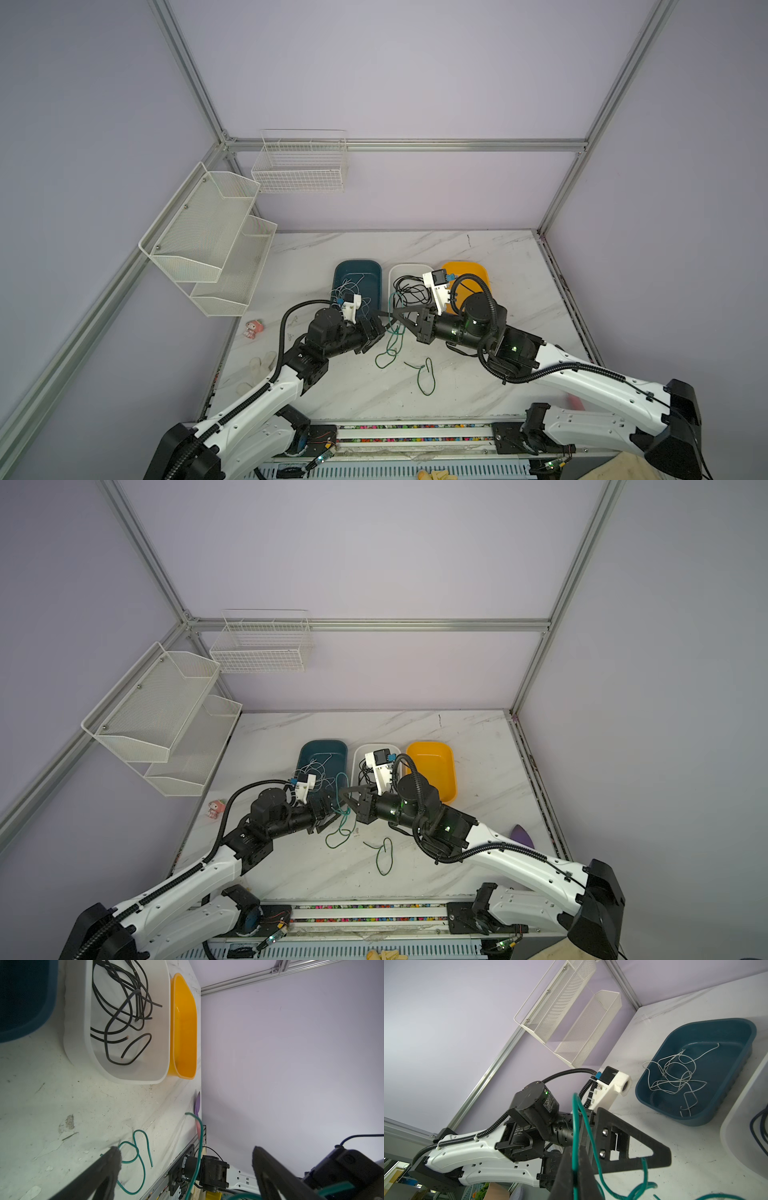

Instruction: Untangle the cables

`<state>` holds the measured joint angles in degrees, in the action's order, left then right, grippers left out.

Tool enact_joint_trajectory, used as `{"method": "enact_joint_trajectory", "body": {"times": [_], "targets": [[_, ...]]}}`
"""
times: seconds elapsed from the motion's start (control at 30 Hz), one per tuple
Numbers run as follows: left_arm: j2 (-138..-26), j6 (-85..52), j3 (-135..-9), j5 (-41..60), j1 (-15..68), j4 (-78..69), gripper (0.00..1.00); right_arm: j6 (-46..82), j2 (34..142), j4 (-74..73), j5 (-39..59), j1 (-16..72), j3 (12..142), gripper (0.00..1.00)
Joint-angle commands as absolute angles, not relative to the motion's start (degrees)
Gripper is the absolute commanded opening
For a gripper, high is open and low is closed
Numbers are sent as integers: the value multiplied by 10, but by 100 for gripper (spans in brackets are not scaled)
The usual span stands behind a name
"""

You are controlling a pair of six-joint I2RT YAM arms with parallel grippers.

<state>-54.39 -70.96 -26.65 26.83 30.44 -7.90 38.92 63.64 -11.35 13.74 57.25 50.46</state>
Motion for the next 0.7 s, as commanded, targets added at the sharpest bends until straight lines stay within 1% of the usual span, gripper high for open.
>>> {"method": "enact_joint_trajectory", "body": {"times": [0.0, 0.37, 0.57, 0.67], "targets": [[-529, -716, -240, 278, 310, -106, 98, 392, 618, -130, 122, 571, 496, 0], [-454, -713, -191, 284, 319, -101, 100, 406, 600, -119, 56, 570, 487, 0], [-445, -686, -189, 310, 328, -108, 100, 406, 612, -119, 44, 570, 495, 0], [-436, -675, -188, 307, 334, -113, 100, 405, 617, -122, 45, 570, 497, 0]]}}
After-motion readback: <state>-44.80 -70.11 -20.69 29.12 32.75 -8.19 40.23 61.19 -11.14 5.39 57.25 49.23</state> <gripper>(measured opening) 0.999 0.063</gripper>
